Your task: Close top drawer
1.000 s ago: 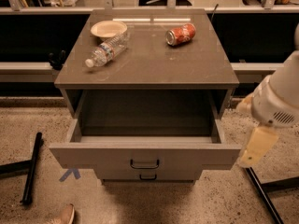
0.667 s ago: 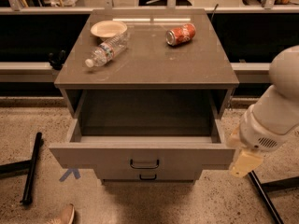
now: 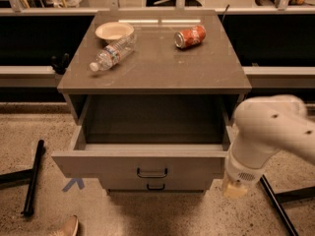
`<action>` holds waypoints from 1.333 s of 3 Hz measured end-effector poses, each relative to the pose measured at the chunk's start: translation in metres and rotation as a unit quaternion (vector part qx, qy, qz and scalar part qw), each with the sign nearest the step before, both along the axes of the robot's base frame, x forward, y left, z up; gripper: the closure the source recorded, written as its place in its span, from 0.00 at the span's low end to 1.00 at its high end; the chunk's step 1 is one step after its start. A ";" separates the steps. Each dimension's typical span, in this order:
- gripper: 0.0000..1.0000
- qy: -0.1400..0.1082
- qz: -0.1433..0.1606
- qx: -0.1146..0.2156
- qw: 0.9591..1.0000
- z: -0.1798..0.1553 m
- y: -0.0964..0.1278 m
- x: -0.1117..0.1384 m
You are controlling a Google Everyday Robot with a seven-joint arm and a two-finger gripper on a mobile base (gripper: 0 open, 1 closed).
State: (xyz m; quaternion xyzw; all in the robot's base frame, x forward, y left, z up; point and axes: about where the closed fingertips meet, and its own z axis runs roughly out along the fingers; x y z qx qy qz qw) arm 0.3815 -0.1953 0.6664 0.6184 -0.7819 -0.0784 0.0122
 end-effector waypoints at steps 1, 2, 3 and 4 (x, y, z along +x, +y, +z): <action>1.00 0.001 -0.023 -0.021 1.000 -0.046 0.006 0.009; 1.00 -0.016 -0.058 -0.021 0.998 -0.072 0.012 0.038; 1.00 -0.029 -0.077 -0.015 0.997 -0.074 0.012 0.054; 1.00 -0.031 -0.082 -0.015 0.996 -0.073 0.011 0.055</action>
Offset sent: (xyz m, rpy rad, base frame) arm 0.0842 0.0188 -0.0971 -0.0328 -0.0896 -0.2110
